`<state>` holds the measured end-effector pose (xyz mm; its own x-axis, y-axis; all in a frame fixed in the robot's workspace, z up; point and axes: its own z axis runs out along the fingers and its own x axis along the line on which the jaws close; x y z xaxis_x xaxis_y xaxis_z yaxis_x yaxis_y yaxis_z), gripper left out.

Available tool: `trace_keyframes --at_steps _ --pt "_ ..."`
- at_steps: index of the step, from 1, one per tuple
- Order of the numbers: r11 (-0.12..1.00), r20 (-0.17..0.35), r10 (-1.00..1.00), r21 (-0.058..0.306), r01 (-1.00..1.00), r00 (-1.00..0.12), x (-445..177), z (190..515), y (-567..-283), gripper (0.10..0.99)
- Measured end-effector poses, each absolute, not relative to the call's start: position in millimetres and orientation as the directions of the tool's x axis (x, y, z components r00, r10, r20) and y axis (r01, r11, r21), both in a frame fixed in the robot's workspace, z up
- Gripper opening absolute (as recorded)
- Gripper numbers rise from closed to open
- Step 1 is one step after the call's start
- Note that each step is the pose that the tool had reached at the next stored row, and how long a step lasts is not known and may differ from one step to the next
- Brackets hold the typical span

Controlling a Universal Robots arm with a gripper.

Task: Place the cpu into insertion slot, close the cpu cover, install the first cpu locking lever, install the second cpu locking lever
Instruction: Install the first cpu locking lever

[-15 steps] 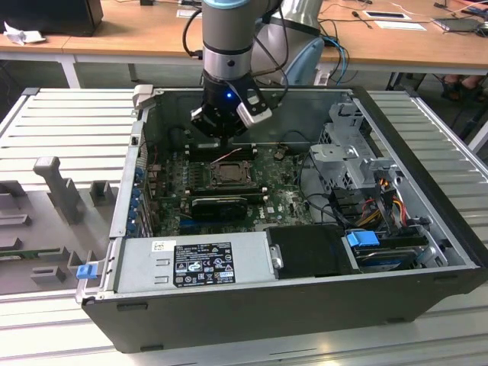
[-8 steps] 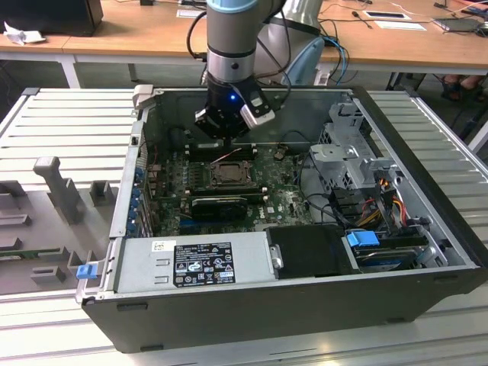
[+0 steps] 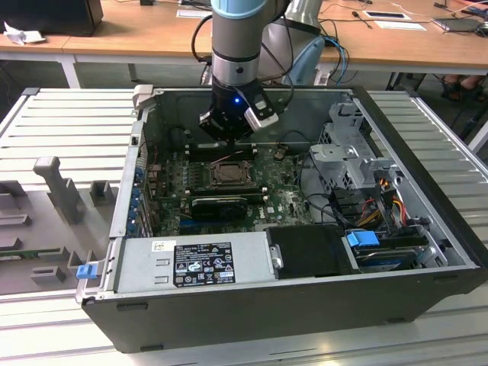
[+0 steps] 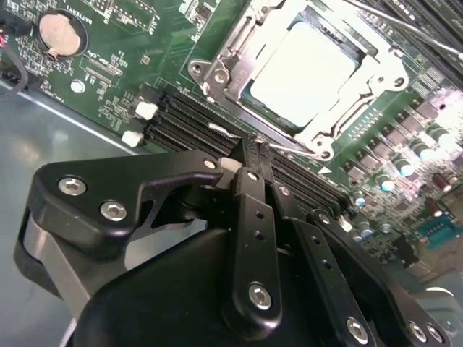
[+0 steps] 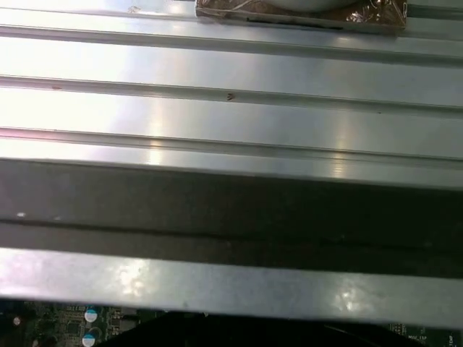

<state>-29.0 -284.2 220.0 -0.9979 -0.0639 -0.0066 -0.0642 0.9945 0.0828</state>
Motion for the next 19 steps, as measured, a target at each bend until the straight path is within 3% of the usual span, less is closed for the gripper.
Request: trace_keyframes --at_steps 19 --pt "0.995 -0.007 -0.053 0.083 -0.054 -0.999 -17.9 209.3 -284.7 0.106"
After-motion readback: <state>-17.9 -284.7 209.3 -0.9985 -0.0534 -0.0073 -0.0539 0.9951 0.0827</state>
